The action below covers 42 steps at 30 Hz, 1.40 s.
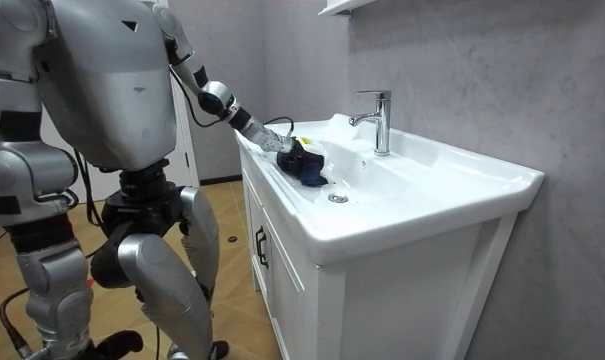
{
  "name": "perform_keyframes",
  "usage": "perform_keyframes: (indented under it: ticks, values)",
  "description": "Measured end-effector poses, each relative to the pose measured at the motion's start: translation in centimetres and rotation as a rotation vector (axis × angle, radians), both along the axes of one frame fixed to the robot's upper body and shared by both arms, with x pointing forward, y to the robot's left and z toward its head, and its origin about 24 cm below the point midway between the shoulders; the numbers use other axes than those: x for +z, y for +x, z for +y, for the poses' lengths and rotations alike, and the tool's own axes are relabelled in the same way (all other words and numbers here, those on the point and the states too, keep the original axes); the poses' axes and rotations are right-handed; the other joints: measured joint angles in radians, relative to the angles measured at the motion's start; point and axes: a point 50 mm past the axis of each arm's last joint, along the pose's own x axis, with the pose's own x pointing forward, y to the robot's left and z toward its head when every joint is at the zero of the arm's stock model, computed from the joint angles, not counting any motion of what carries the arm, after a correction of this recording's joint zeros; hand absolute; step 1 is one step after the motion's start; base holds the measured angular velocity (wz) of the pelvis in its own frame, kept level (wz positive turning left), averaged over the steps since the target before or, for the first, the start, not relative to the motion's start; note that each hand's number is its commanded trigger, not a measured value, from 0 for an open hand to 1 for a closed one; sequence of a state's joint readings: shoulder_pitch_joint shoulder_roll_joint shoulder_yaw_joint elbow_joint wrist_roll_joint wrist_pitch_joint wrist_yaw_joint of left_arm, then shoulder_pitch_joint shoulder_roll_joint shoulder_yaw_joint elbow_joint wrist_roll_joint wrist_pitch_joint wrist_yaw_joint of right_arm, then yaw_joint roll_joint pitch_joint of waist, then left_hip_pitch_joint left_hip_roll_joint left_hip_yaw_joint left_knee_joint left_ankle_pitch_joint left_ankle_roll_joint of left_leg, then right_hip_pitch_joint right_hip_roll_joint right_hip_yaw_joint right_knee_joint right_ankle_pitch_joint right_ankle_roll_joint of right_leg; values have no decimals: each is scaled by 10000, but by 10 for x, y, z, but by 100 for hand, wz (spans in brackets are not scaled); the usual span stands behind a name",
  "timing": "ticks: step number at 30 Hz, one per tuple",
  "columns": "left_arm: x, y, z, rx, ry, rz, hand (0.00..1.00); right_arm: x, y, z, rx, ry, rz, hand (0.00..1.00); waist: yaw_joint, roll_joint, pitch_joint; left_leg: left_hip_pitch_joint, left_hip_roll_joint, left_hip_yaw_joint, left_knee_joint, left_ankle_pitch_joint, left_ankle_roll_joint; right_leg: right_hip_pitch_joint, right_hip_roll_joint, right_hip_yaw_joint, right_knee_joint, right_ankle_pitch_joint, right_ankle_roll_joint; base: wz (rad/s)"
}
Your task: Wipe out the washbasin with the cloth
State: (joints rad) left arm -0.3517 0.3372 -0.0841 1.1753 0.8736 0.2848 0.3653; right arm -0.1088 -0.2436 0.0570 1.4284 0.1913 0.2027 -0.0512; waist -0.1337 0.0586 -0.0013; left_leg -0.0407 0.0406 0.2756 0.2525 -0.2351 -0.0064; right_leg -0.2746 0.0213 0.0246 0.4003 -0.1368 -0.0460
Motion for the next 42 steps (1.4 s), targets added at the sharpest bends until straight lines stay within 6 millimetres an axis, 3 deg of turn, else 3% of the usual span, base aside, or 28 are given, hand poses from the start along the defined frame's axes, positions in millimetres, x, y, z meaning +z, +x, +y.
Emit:
perform_keyframes:
  ticks: [4,10,16,26,42]
  values:
    - [1,1,2,1733,-2219,-1684,100,0,9,2,265,71,-442,0,210,-73,-36,-44,6,-112,59,0,-2,18,-55,-87,25,-39,-37,8]
    - [3,12,-9,2462,-4542,-3372,100,0,15,6,544,306,-963,0,329,-324,-50,-295,2,-376,341,0,0,-1,-202,-406,30,-128,9,18]
    - [6,21,-20,2628,-6097,-4299,100,0,19,10,502,541,-1490,0,314,-483,14,-395,1,-522,396,-2,3,20,-240,-545,-33,-98,-10,7]
    - [10,28,-23,2558,-7180,-4996,100,-1,24,17,1149,981,-1865,0,330,-591,83,-443,-3,-597,402,0,5,33,-263,-582,-100,-102,-14,2]
    - [25,45,-24,2184,-7282,-5508,100,-3,27,28,1538,1298,-1974,0,343,-794,191,-910,22,-610,740,-9,19,-323,-198,-559,-27,-99,87,0]
